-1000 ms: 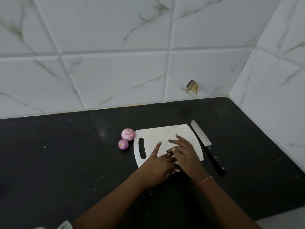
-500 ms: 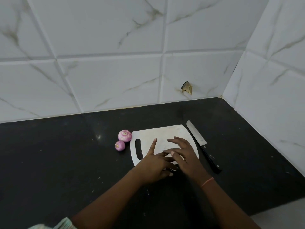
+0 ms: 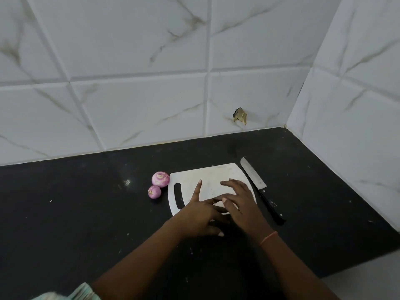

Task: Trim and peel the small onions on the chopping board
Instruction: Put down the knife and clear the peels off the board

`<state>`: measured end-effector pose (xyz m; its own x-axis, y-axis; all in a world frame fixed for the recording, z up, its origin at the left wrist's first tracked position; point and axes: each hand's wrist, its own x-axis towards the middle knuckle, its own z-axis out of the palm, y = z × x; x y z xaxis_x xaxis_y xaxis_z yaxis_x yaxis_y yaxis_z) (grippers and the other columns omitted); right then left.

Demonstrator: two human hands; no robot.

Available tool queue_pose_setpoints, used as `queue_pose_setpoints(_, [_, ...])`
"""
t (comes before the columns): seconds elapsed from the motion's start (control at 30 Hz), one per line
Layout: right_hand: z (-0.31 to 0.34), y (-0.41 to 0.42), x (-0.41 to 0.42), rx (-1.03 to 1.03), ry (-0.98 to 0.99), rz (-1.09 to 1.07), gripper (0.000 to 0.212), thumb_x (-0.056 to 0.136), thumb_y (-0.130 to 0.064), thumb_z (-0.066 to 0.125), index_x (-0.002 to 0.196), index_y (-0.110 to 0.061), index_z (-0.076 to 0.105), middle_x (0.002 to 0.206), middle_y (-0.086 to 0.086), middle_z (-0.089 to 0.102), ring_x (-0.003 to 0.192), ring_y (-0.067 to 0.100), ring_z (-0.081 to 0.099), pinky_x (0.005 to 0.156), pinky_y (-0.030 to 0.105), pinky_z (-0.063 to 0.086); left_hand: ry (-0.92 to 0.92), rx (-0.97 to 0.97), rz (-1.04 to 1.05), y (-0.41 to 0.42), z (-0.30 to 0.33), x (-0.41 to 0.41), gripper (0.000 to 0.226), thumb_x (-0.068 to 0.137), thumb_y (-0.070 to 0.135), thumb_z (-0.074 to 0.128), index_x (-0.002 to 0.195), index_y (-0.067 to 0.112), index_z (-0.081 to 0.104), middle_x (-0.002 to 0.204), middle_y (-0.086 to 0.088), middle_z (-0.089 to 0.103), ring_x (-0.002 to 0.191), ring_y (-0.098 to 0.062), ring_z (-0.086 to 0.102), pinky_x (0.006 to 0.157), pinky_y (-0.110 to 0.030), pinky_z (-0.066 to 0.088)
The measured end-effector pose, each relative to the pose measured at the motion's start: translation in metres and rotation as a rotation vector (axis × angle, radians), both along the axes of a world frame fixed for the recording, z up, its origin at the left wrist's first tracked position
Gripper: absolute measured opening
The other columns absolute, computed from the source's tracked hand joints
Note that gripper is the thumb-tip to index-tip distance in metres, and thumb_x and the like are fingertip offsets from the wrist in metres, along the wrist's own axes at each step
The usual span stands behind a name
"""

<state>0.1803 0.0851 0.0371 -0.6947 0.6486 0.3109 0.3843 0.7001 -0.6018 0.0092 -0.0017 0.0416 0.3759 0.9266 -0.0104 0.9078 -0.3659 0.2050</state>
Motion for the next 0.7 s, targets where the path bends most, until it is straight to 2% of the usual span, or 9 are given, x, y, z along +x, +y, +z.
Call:
queue_pose_setpoints(0.07, [0.001, 0.003, 0.002, 0.013, 0.067, -0.086, 0.026, 0.092, -0.034, 0.046, 0.094, -0.031, 0.072, 0.129, -0.020, 0.050, 0.131, 0.005, 0.036, 0.105, 0.033, 0.039, 0.011, -0.019, -0.015, -0.001, -0.001, 0.000, 0.036, 0.096, 0.056, 0.053, 0.126, 0.040, 0.065, 0.151, 0.023, 0.046, 0.155, -0.014, 0.004, 0.107, -0.066, -0.031])
queue_pose_setpoints(0.1, [0.003, 0.003, 0.002, 0.014, 0.093, -0.087, 0.022, 0.091, -0.033, 0.051, 0.098, -0.032, 0.072, 0.127, -0.020, 0.051, 0.129, 0.005, 0.038, 0.103, 0.029, 0.039, 0.014, -0.016, -0.020, -0.001, -0.001, -0.001, 0.036, 0.095, 0.057, 0.052, 0.125, 0.041, 0.065, 0.151, 0.024, 0.046, 0.155, -0.016, 0.004, 0.107, -0.067, -0.030])
queue_pose_setpoints(0.17, [0.004, 0.003, -0.002, 0.005, 0.089, -0.024, 0.019, 0.090, -0.030, 0.063, 0.106, -0.035, 0.071, 0.126, -0.021, 0.051, 0.128, 0.003, 0.037, 0.102, 0.022, 0.036, 0.008, 0.003, -0.033, -0.001, -0.003, -0.002, 0.036, 0.094, 0.059, 0.053, 0.124, 0.043, 0.066, 0.144, 0.024, 0.053, 0.155, -0.016, 0.011, 0.107, -0.067, -0.029])
queue_pose_setpoints(0.23, [0.003, 0.005, -0.007, -0.001, 0.031, 0.040, 0.022, 0.087, -0.025, 0.069, 0.106, -0.035, 0.072, 0.125, -0.021, 0.053, 0.127, 0.000, 0.036, 0.103, 0.022, 0.033, -0.006, 0.028, -0.043, 0.000, -0.004, -0.002, 0.036, 0.092, 0.061, 0.055, 0.121, 0.044, 0.068, 0.135, 0.022, 0.062, 0.153, -0.014, 0.019, 0.107, -0.065, -0.032])
queue_pose_setpoints(0.33, [0.004, 0.008, -0.013, 0.010, 0.016, 0.035, 0.019, 0.083, -0.020, 0.071, 0.098, -0.031, 0.074, 0.114, -0.019, 0.060, 0.120, -0.001, 0.042, 0.101, 0.023, 0.035, -0.003, 0.025, -0.047, 0.003, 0.000, -0.002, 0.037, 0.090, 0.064, 0.054, 0.119, 0.045, 0.068, 0.131, 0.022, 0.064, 0.150, -0.008, 0.025, 0.106, -0.064, -0.033])
queue_pose_setpoints(0.47, [0.004, 0.004, -0.021, 0.149, 0.058, -0.011, 0.009, 0.081, -0.013, 0.070, 0.082, -0.022, 0.071, 0.090, -0.014, 0.067, 0.100, 0.002, 0.052, 0.086, 0.027, 0.042, -0.050, -0.002, -0.023, 0.004, 0.002, -0.003, 0.036, 0.089, 0.063, 0.057, 0.118, 0.045, 0.068, 0.135, 0.023, 0.061, 0.150, -0.006, 0.022, 0.106, -0.064, -0.033])
queue_pose_setpoints(0.6, [-0.001, 0.009, -0.015, -0.041, 0.140, -0.211, 0.011, 0.084, -0.016, 0.072, 0.080, -0.025, 0.070, 0.082, -0.016, 0.065, 0.093, 0.002, 0.054, 0.076, 0.018, 0.044, -0.071, -0.051, 0.012, 0.004, 0.002, -0.009, 0.038, 0.090, 0.064, 0.054, 0.120, 0.045, 0.067, 0.150, 0.023, 0.047, 0.155, -0.009, 0.003, 0.105, -0.066, -0.033])
queue_pose_setpoints(0.7, [-0.005, 0.011, -0.010, -0.021, -0.044, -0.126, 0.015, 0.090, -0.012, 0.062, 0.090, -0.020, 0.074, 0.086, -0.013, 0.067, 0.092, 0.006, 0.050, 0.077, 0.020, 0.042, -0.129, -0.100, 0.160, 0.002, 0.000, -0.015, 0.032, 0.097, 0.054, 0.052, 0.125, 0.043, 0.064, 0.156, 0.017, 0.041, 0.155, -0.011, 0.006, 0.109, -0.065, -0.030])
